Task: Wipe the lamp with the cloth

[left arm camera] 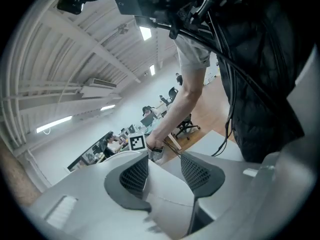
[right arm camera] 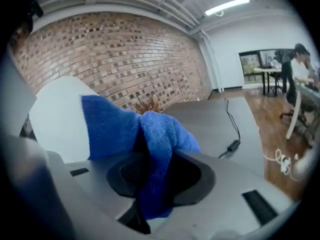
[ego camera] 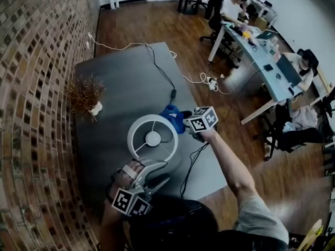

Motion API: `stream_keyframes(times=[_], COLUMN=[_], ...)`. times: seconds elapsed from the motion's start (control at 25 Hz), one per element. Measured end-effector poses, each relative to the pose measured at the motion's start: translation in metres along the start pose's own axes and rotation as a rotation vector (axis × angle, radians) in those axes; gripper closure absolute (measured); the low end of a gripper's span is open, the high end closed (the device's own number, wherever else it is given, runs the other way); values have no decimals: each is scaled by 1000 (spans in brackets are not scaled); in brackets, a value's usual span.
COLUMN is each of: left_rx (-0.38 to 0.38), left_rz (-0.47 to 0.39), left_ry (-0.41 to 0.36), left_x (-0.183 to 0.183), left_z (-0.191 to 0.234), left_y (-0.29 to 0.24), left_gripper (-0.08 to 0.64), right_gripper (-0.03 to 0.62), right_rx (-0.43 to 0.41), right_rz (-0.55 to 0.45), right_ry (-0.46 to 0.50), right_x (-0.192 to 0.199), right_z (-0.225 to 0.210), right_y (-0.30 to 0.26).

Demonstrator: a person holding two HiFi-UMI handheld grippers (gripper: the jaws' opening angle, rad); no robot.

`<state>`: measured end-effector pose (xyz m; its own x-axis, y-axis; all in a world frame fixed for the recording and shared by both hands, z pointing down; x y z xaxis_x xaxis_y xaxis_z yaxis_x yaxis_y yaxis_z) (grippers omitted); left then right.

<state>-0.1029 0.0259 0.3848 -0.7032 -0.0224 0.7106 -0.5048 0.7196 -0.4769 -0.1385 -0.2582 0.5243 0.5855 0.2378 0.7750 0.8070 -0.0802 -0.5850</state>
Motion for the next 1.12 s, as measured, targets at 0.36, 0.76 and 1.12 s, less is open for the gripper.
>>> stream_keyframes(times=[0.36,0.76,1.12], left_rx=[-20,-99,-46], left_rz=[-15,-37,-77], left_ry=[-38,-74,-47], left_x=[1,23,5], left_z=[-4,-33,8], left_y=[2,-23,2], left_gripper=[351,359,359], right_gripper=[462,462,462], right_rx=[-352,-222,-622], right_rz=[-314,263,3], right_ry=[431,400,790], right_x=[-185,-99,-241], right_z=[105,46,184], right_y=[96,-65,16])
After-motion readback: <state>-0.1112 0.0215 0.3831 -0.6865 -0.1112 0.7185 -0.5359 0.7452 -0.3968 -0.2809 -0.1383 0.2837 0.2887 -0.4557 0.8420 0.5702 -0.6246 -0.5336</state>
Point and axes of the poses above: the fingertips, and each gripper's own axes: y backward along the fingers, z to its left, x out of its underside, the point moved 6 cm from there along y, backward along the fingers, and after that the axes turned 9 degrees about x, right-handed, at the moved point
